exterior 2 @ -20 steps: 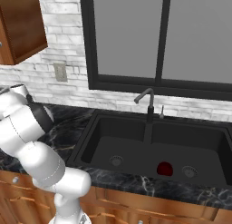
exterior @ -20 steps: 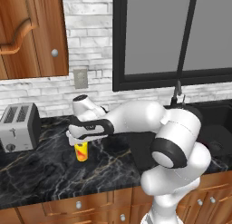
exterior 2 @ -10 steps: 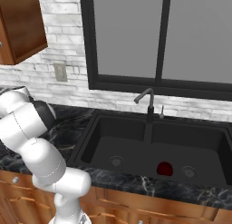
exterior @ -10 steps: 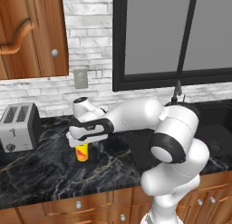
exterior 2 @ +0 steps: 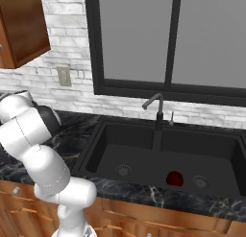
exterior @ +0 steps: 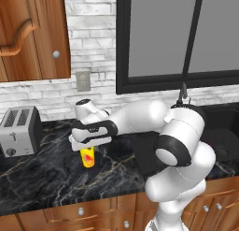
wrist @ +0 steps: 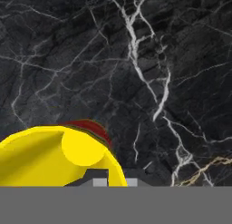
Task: Move any existing items from the left basin to the right basin for drying. Then move the cup from the counter to the left basin of the sink for washing.
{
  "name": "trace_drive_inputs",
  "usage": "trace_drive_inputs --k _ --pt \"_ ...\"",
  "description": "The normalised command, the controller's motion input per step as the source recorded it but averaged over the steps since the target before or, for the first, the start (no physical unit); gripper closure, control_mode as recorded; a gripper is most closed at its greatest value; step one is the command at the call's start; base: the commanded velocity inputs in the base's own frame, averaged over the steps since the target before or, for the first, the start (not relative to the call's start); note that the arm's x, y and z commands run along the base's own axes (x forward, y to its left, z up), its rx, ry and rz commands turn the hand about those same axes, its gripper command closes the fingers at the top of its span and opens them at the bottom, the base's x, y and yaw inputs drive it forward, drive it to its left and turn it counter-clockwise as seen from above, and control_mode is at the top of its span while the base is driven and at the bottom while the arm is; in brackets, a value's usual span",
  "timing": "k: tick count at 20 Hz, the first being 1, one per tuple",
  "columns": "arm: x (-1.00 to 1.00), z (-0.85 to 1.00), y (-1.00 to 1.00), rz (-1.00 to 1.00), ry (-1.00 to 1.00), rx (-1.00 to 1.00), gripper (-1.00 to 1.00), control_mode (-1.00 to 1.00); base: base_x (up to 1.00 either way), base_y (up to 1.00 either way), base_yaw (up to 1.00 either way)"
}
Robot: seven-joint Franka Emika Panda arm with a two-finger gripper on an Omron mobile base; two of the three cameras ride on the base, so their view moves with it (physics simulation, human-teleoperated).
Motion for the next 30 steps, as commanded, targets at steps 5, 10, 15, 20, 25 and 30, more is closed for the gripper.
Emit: trace_drive_inputs --k 5,10,15,20,25,30 --pt "0.00 0.17 -0.53 -0.01 0.00 0.00 1.00 -1.00 0.00 0.00 0.00" --pt "0.04 0.22 -0.70 -0.03 0.00 0.00 1.00 -1.00 0.00 0.00 0.00" --pt "0.08 0.18 -0.70 -0.05 0.00 0.00 1.00 -1.00 0.00 0.00 0.00" --pt "0.03 0.08 -0.70 -0.04 0.00 0.00 1.00 -1.00 0.00 0.00 0.00" --pt "0.04 0.05 -0.74 -0.04 0.00 0.01 1.00 -1.00 0.00 0.00 0.00" --pt "0.09 0.07 -0.76 -0.03 0.00 0.00 1.00 -1.00 0.00 0.00 0.00"
